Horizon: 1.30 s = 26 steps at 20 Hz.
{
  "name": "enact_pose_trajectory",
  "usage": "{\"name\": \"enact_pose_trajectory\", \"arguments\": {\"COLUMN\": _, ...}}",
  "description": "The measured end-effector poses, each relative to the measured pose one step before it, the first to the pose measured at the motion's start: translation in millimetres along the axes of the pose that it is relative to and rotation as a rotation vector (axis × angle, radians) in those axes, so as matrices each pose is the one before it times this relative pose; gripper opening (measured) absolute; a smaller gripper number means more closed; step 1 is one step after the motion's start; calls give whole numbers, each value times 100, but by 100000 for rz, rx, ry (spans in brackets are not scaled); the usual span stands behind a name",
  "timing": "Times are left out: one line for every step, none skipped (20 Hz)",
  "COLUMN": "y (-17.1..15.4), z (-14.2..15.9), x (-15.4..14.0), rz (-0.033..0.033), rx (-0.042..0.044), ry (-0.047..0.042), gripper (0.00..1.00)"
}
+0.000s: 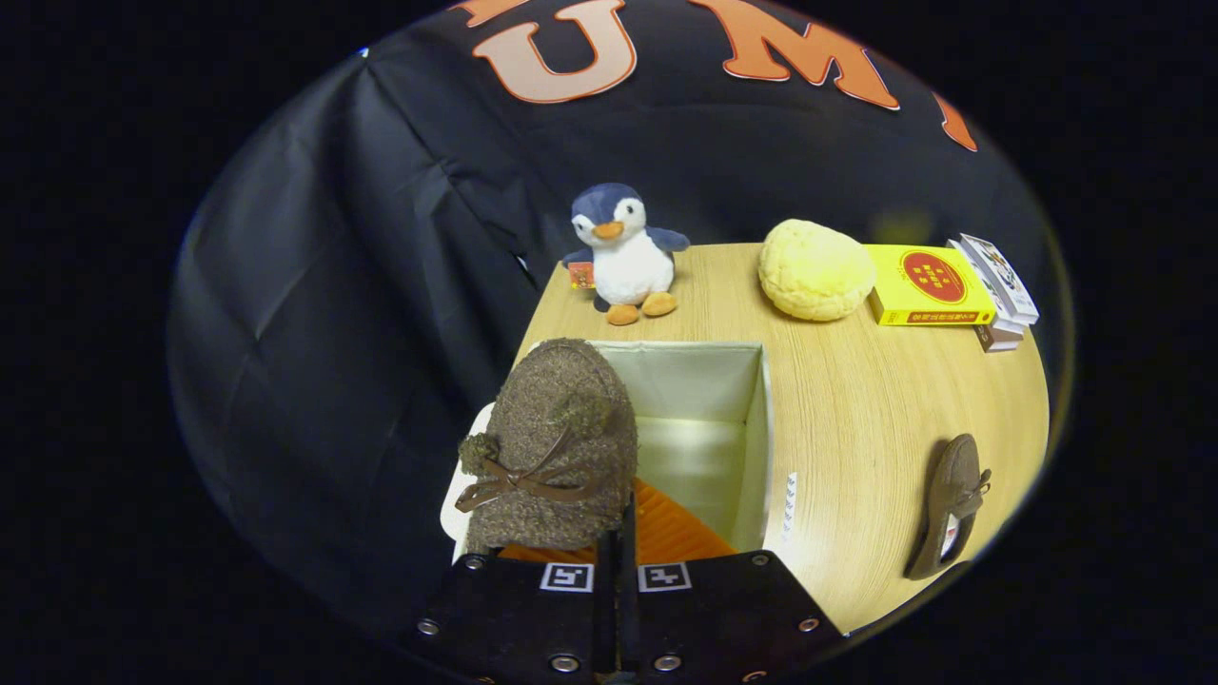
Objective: Open the storage box then place both shoes into the box .Put the left shoe in first, then the right shoe, with the right side of both shoes facing outward in a uniform manner.
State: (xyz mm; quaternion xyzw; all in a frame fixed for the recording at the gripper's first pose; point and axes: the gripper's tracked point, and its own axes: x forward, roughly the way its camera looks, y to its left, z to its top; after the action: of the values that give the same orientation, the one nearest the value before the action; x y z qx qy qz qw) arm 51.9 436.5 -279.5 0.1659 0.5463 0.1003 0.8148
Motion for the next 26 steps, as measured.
{"name": "enact_pose_trajectory", "arguments": {"y": -52, "z": -288, "x": 842, "rz": -993, "rx": 1611, "ry": 1585, "gripper": 3}}
{"name": "enact_pose_trajectory", "arguments": {"y": -126, "z": -474, "x": 536, "rz": -2145, "rx": 2048, "ry": 2104, "gripper": 3}}
{"name": "enact_pose_trajectory", "arguments": {"y": -117, "z": -267, "x": 580, "rz": -1680, "rx": 1305, "ry": 1729, "gripper": 3}}
{"name": "enact_pose_trajectory", "arguments": {"y": 69, "z": -26, "x": 642, "rz": -1279, "rx": 964, "ry": 636, "gripper": 2}}
{"name": "enact_pose_trajectory", "arguments": {"y": 151, "z": -281, "x": 667, "rz": -967, "rx": 278, "ry": 1356, "gripper": 3}}
{"name": "enact_pose_trajectory", "arguments": {"y": -28, "z": -384, "x": 489, "rz": -832, "rx": 477, "ry": 1425, "gripper": 3}}
{"name": "enact_pose_trajectory", "arguments": {"y": 237, "z": -333, "x": 512, "rz": 15, "rx": 97, "ry": 1829, "gripper": 3}}
{"name": "enact_pose_trajectory", "arguments": {"y": 110, "z": -368, "x": 526, "rz": -332, "rx": 473, "ry": 1562, "gripper": 3}}
{"name": "enact_pose_trajectory", "arguments": {"y": 153, "z": -320, "x": 487, "rz": -173, "rx": -54, "ry": 1193, "gripper": 3}}
{"name": "enact_pose_trajectory", "arguments": {"y": 157, "z": -376, "x": 307, "rz": -500, "rx": -646, "ry": 1072, "gripper": 3}}
{"name": "enact_pose_trajectory", "arguments": {"y": 94, "z": -416, "x": 407, "rz": -230, "rx": -911, "ry": 1290, "gripper": 3}}
{"name": "enact_pose_trajectory", "arguments": {"y": 248, "z": -457, "x": 327, "rz": 527, "rx": -446, "ry": 1119, "gripper": 3}}
{"name": "enact_pose_trajectory", "arguments": {"y": 287, "z": -459, "x": 188, "rz": 1247, "rx": -231, "ry": 1751, "gripper": 5}}
{"name": "enact_pose_trajectory", "arguments": {"y": 180, "z": -616, "x": -125, "rz": 1275, "rx": 205, "ry": 1789, "gripper": 7}}
{"name": "enact_pose_trajectory", "arguments": {"y": 434, "z": -307, "x": -262, "rz": 2370, "rx": -92, "ry": 1204, "gripper": 14}}
{"name": "enact_pose_trajectory", "arguments": {"y": 525, "z": -49, "x": -688, "rz": 3039, "rx": -658, "ry": -302, "gripper": 16}}
{"name": "enact_pose_trajectory", "arguments": {"y": 357, "z": 99, "x": -463, "rz": 2704, "rx": -1084, "ry": -705, "gripper": 20}}
{"name": "enact_pose_trajectory", "arguments": {"y": 350, "z": 25, "x": -884, "rz": 2792, "rx": -1338, "ry": -1056, "gripper": 24}}
{"name": "enact_pose_trajectory", "arguments": {"y": 268, "z": 21, "x": -1083, "rz": 3193, "rx": -1635, "ry": -692, "gripper": 33}}
{"name": "enact_pose_trajectory", "arguments": {"y": 352, "z": -25, "x": -1256, "rz": 3947, "rx": -1609, "ry": -961, "gripper": 38}}
{"name": "enact_pose_trajectory", "arguments": {"y": 352, "z": 184, "x": -1501, "rz": 4846, "rx": -2105, "ry": -2183, "gripper": 43}}
{"name": "enact_pose_trajectory", "arguments": {"y": 12, "z": 479, "x": -1592, "rz": 3476, "rx": -3455, "ry": -3650, "gripper": 46}}
{"name": "enact_pose_trajectory", "arguments": {"y": -622, "z": 637, "x": -1752, "rz": 505, "rx": -4766, "ry": -4122, "gripper": 48}}
{"name": "enact_pose_trajectory", "arguments": {"y": -787, "z": 594, "x": -1778, "rz": 380, "rx": -4724, "ry": -4217, "gripper": 48}}
{"name": "enact_pose_trajectory", "arguments": {"y": -675, "z": 584, "x": -1744, "rz": 1057, "rx": -3056, "ry": -3930, "gripper": 51}}
{"name": "enact_pose_trajectory", "arguments": {"y": -460, "z": 549, "x": -1692, "rz": 2122, "rx": -2341, "ry": -3770, "gripper": 53}}
